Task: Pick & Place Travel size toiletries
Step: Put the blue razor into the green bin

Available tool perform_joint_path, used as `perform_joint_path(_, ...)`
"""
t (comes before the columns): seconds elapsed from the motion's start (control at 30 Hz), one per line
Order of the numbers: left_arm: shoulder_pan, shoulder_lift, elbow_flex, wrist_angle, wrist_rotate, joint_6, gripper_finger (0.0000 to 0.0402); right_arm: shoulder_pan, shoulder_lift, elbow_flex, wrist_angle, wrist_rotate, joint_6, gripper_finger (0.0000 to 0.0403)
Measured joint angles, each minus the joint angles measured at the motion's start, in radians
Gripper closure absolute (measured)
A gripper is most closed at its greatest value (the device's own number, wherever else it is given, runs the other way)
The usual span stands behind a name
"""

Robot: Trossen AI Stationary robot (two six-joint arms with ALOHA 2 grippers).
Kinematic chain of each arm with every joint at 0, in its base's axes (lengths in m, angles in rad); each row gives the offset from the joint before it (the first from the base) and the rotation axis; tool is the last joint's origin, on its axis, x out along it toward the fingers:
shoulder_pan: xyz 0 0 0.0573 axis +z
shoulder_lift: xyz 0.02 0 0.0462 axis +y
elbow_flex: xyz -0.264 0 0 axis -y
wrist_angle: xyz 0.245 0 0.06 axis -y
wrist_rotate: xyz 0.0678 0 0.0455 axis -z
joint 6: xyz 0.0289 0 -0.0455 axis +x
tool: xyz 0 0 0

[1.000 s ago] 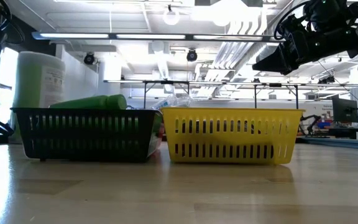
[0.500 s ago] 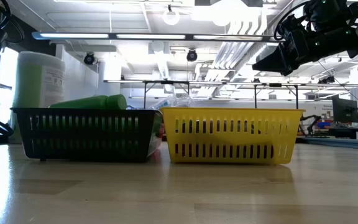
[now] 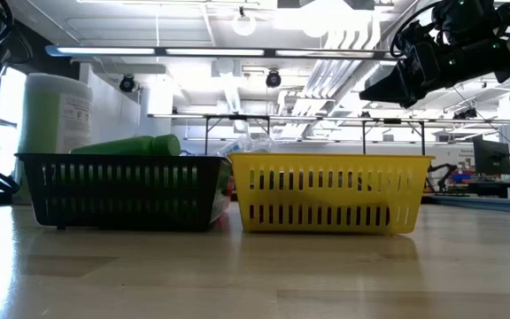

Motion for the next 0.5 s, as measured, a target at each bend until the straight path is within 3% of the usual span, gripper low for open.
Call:
perform_joint_path(0.23, 0.0, 0.0, 0.0, 0.013, -0.01, 0.002, 0.0158, 0.0, 0.0, 0.0, 0.0, 0.0, 0.0, 0.04)
perform_joint_path(0.5, 0.0, 0.075, 0.0, 0.186, -0.068, 0.029, 0.0163, 0.0, 0.0, 0.0, -0.001, 0.0, 0.0, 0.04)
